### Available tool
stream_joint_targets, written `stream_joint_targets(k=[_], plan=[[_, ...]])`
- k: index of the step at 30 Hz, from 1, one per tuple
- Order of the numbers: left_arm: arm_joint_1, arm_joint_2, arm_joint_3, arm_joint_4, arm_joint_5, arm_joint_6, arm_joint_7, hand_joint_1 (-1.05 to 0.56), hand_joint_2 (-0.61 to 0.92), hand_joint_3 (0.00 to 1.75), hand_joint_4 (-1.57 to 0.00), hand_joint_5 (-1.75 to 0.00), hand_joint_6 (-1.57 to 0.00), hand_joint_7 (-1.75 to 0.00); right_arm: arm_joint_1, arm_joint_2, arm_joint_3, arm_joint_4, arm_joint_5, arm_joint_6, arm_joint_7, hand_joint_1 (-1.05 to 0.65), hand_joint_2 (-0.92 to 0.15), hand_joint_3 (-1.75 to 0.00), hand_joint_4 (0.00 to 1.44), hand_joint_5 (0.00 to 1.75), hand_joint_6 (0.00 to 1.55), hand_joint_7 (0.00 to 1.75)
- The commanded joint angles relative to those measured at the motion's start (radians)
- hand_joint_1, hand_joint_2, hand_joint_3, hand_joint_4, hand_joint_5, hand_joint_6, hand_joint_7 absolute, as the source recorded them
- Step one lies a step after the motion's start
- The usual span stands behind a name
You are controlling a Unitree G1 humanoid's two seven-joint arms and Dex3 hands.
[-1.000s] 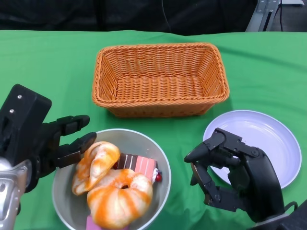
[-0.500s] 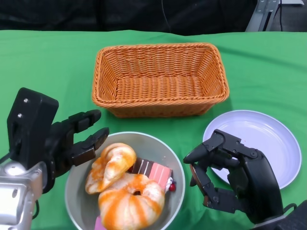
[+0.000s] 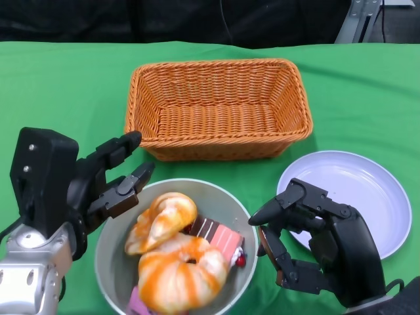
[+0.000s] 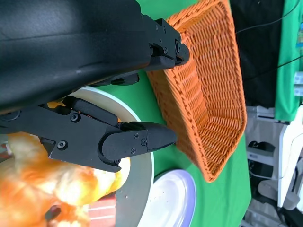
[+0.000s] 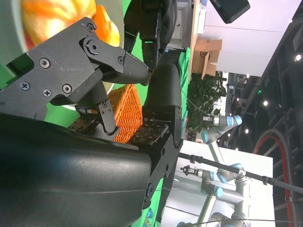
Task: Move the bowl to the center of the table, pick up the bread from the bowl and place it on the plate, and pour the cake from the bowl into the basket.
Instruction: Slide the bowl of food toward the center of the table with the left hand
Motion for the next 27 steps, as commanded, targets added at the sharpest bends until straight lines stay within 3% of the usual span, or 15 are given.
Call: stream_joint_targets(k=[1, 17, 23, 27], plan=[[0.017, 0.015, 0.006, 0.012, 0.015, -0.035, 0.019, -0.51, 0.92, 0.5, -0.35, -0.02, -0.22, -0.03, -0.001, 0.0, -0.004, 0.007, 0.007, -0.012, -0.003, -0.17, -0.48, -1.05, 0.78, 1.54, 0.75, 1.21], [0.029, 0.041, -0.017, -0.003, 0.079, -0.092, 0.037, -0.52, 0.92, 0.52, -0.39, -0.03, -0.25, -0.03, 0.001, 0.002, -0.003, 0.002, 0.0, -0.013, -0.013, -0.16, -0.48, -1.05, 0.78, 1.52, 0.76, 1.2], [0.036, 0.082, -0.042, -0.019, 0.142, -0.1, 0.046, -0.48, 0.92, 0.55, -0.37, -0.02, -0.24, -0.01, -0.001, 0.0, -0.004, 0.001, 0.002, -0.012, -0.012, -0.16, -0.48, -1.05, 0.78, 1.53, 0.76, 1.2], [0.052, 0.158, -0.059, -0.049, 0.216, -0.085, 0.041, -0.49, 0.92, 0.54, -0.41, -0.03, -0.24, -0.01, -0.003, -0.001, -0.006, 0.005, 0.01, -0.019, -0.006, -0.15, -0.49, -1.04, 0.77, 1.53, 0.75, 1.2]])
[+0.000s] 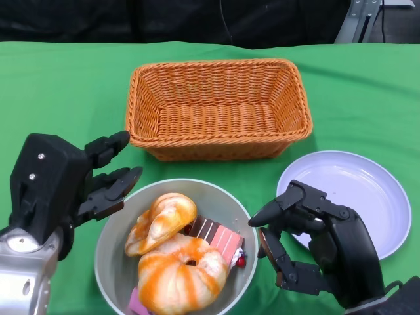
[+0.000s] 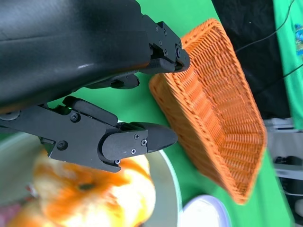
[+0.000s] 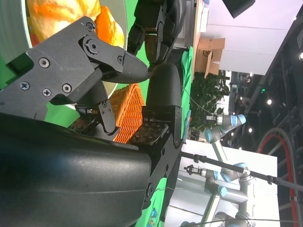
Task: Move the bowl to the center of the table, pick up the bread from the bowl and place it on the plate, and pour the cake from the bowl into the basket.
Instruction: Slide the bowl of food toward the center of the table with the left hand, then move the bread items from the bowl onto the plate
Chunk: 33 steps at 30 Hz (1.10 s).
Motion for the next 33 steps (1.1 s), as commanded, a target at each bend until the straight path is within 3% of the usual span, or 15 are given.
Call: stream_joint_targets(k=[1, 11, 17, 18, 20, 23, 24, 26, 27, 29, 33], plan=[[0.028, 0.072, 0.0, -0.037, 0.05, 0.005, 0.009, -0.49, 0.92, 0.52, -0.39, -0.03, -0.25, -0.01, -0.004, -0.002, -0.007, -0.005, 0.014, -0.02, 0.002, -0.15, -0.5, -1.04, 0.77, 1.53, 0.75, 1.2], [0.061, 0.157, 0.01, -0.13, 0.098, 0.096, -0.006, -0.53, 0.92, 0.46, -0.36, -0.02, -0.24, 0.0, -0.006, -0.007, -0.013, -0.003, 0.008, -0.021, 0.007, -0.16, -0.5, -1.02, 0.77, 1.53, 0.74, 1.21], [0.072, 0.14, 0.029, -0.117, 0.07, 0.048, 0.009, -0.49, 0.92, 0.44, -0.4, -0.03, -0.28, -0.02, -0.004, -0.005, -0.014, -0.002, 0.012, -0.018, 0.009, -0.16, -0.51, -1.01, 0.78, 1.52, 0.75, 1.21], [0.08, 0.079, 0.069, -0.08, 0.031, -0.078, 0.051, -0.49, 0.92, 0.44, -0.4, -0.03, -0.28, -0.02, -0.001, -0.008, -0.018, -0.006, 0.014, -0.019, 0.01, -0.16, -0.51, -1.01, 0.78, 1.52, 0.75, 1.21], [0.088, 0.002, 0.118, -0.024, -0.018, -0.249, 0.104, -0.37, 0.92, 0.3, -0.63, -0.12, -0.51, -0.1, 0.003, -0.013, -0.023, -0.011, 0.015, -0.019, 0.012, -0.17, -0.53, -0.98, 0.78, 1.51, 0.74, 1.2], [0.087, -0.019, 0.132, 0.02, -0.028, -0.338, 0.117, -0.34, 0.92, 0.26, -0.69, -0.14, -0.57, -0.11, 0.004, -0.013, -0.025, -0.012, 0.015, -0.019, 0.013, -0.17, -0.54, -0.96, 0.78, 1.51, 0.74, 1.2], [0.056, -0.051, 0.151, 0.073, -0.051, -0.455, 0.13, -0.3, 0.92, 0.27, -0.76, -0.18, -0.65, -0.14, 0.008, -0.017, -0.031, -0.018, 0.024, -0.014, 0.017, -0.17, -0.54, -0.96, 0.78, 1.5, 0.74, 1.2], [0.001, -0.097, 0.176, 0.164, -0.091, -0.635, 0.136, -0.17, 0.92, 0.33, -0.93, -0.34, -0.9, -0.23, 0.015, -0.025, -0.042, -0.028, 0.033, -0.008, 0.021, -0.16, -0.56, -0.94, 0.77, 1.5, 0.74, 1.2], [-0.026, -0.107, 0.178, 0.21, -0.1, -0.711, 0.126, -0.12, 0.92, 0.38, -0.93, -0.71, -1.01, -0.36, 0.019, -0.03, -0.049, -0.032, 0.033, -0.008, 0.02, -0.17, -0.56, -0.92, 0.78, 1.49, 0.73, 1.19], [-0.057, -0.111, 0.168, 0.27, -0.099, -0.795, 0.107, -0.11, 0.89, 0.47, -0.87, -1.13, -1.0, -0.66, 0.025, -0.038, -0.06, -0.038, 0.035, -0.012, 0.021, -0.18, -0.58, -0.89, 0.78, 1.48, 0.73, 1.17], [-0.091, -0.113, 0.158, 0.353, -0.113, -0.892, 0.08, -0.1, 0.86, 0.54, -0.83, -1.31, -0.95, -0.85, 0.032, -0.045, -0.072, -0.053, 0.04, -0.005, 0.027, -0.17, -0.59, -0.88, 0.77, 1.46, 0.73, 1.14]])
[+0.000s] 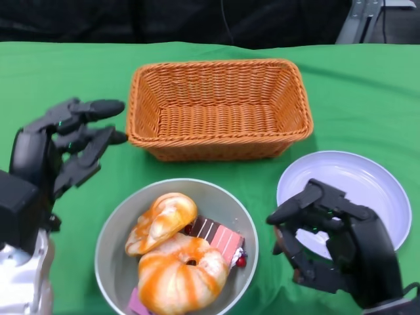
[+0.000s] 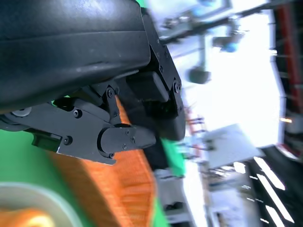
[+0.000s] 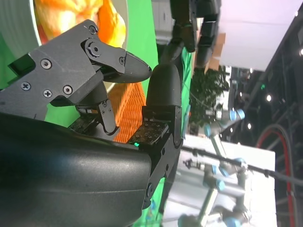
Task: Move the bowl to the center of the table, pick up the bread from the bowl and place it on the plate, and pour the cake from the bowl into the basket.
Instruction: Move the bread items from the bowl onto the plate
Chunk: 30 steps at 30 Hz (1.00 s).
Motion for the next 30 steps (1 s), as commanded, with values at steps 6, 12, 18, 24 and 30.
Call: stream_joint_targets(k=[6, 12, 18, 24, 30], plan=[[-0.058, 0.008, -0.019, 0.111, -0.055, -0.108, -0.1, -0.09, 0.69, 0.84, -0.81, -1.47, -0.89, -1.09, 0.004, -0.024, -0.041, -0.029, 0.017, -0.012, -0.001, -0.18, -0.59, -0.82, 0.75, 1.39, 0.72, 1.0], [-0.073, 0.012, -0.009, 0.156, -0.078, -0.134, -0.138, -0.08, 0.62, 0.94, -0.83, -1.51, -0.88, -1.2, 0.002, -0.023, -0.053, -0.059, 0.018, 0.005, -0.001, -0.23, -0.59, -0.77, 0.72, 1.31, 0.75, 0.85], [-0.091, 0.026, 0.009, 0.187, -0.162, -0.091, -0.237, -0.05, 0.61, 1.05, -0.79, -1.58, -0.82, -1.31, -0.009, -0.02, -0.061, -0.067, 0.005, -0.015, -0.015, -0.3, -0.75, -0.4, 0.69, 1.25, 0.77, 0.69], [-0.095, 0.021, 0.013, 0.2, -0.172, -0.097, -0.255, -0.05, 0.59, 1.08, -0.79, -1.6, -0.81, -1.33, -0.012, -0.033, -0.06, -0.098, 0.016, 0.0, 0.002, -0.34, -0.87, -0.15, 0.67, 1.21, 0.77, 0.65], [-0.089, 0.012, 0.011, 0.185, -0.163, -0.093, -0.23, -0.05, 0.58, 1.07, -0.78, -1.6, -0.81, -1.33, -0.026, -0.06, -0.054, -0.126, 0.016, 0.011, 0.039, -0.36, -0.92, -0.09, 0.63, 1.14, 0.73, 0.61]])
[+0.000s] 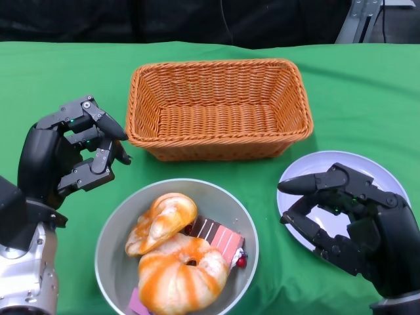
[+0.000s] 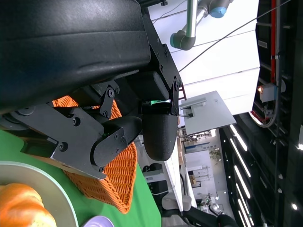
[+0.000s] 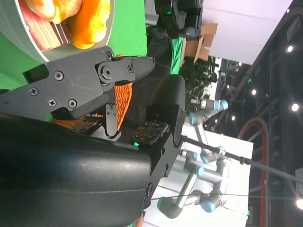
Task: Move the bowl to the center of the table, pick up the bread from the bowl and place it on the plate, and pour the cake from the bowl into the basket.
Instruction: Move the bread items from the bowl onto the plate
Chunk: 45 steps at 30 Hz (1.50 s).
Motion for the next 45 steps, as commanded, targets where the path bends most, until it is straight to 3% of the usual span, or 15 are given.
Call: stream_joint_targets(k=[1, 4, 6, 10, 13, 22, 28, 37, 45], plan=[[-0.011, 0.005, 0.012, -0.011, -0.002, 0.006, 0.016, -0.06, 0.59, 1.05, -0.77, -1.6, -0.8, -1.34, -0.018, -0.033, -0.003, -0.043, 0.0, 0.014, 0.018, -0.37, -0.92, -0.09, 0.62, 1.13, 0.72, 0.6], [-0.014, 0.005, 0.014, -0.008, -0.004, 0.003, 0.013, -0.06, 0.61, 1.03, -0.77, -1.61, -0.79, -1.35, -0.026, -0.051, 0.006, -0.081, -0.031, 0.049, 0.023, -0.37, -0.91, -0.08, 0.59, 1.1, 0.69, 0.57], [-0.021, 0.003, 0.016, 0.002, -0.009, -0.006, 0.005, -0.06, 0.62, 1.03, -0.77, -1.61, -0.79, -1.35, -0.039, -0.071, 0.018, -0.128, -0.088, 0.097, 0.026, -0.4, -0.91, -0.04, 0.57, 1.03, 0.67, 0.52], [-0.026, -0.002, 0.016, 0.005, -0.008, -0.002, 0.01, -0.06, 0.63, 1.02, -0.77, -1.6, -0.79, -1.35, -0.067, -0.098, 0.044, -0.182, -0.237, 0.146, 0.013, -0.53, -0.92, -0.01, 0.66, 0.76, 0.7, 0.3], [-0.029, -0.007, 0.019, 0.007, -0.002, -0.002, 0.023, -0.07, 0.63, 1.0, -0.77, -1.59, -0.8, -1.35, -0.1, -0.11, 0.068, -0.195, -0.323, 0.159, 0.013, -0.57, -0.9, 0.0, 0.61, 0.71, 0.7, 0.24], [-0.033, -0.008, 0.021, 0.011, 0.017, -0.011, 0.049, -0.07, 0.62, 1.02, -0.77, -1.61, -0.8, -1.34, -0.153, -0.115, 0.148, -0.248, -0.503, 0.253, 0.021, -0.68, -0.91, 0.0, 0.5, 0.83, 0.69, 0.11], [-0.036, -0.012, 0.026, 0.016, 0.011, -0.014, 0.047, -0.06, 0.63, 1.01, -0.77, -1.62, -0.79, -1.35, -0.179, -0.113, 0.205, -0.229, -0.639, 0.235, -0.024, -0.72, -0.92, -0.01, 0.47, 0.85, 0.69, 0.08], [-0.039, -0.011, 0.025, 0.017, 0.047, -0.02, 0.083, -0.08, 0.62, 1.0, -0.76, -1.62, -0.79, -1.38, -0.241, -0.108, 0.281, -0.183, -0.738, 0.238, -0.037, -0.71, -0.92, -0.01, 0.49, 0.81, 0.7, 0.06], [-0.029, -0.022, 0.025, -0.033, 0.014, 0.017, 0.081, -0.1, 0.62, 0.98, -0.74, -1.65, -0.76, -1.37, -0.309, -0.104, 0.344, -0.065, -0.838, 0.175, -0.138, -0.71, -0.91, 0.0, 0.52, 0.81, 0.73, 0.07]])
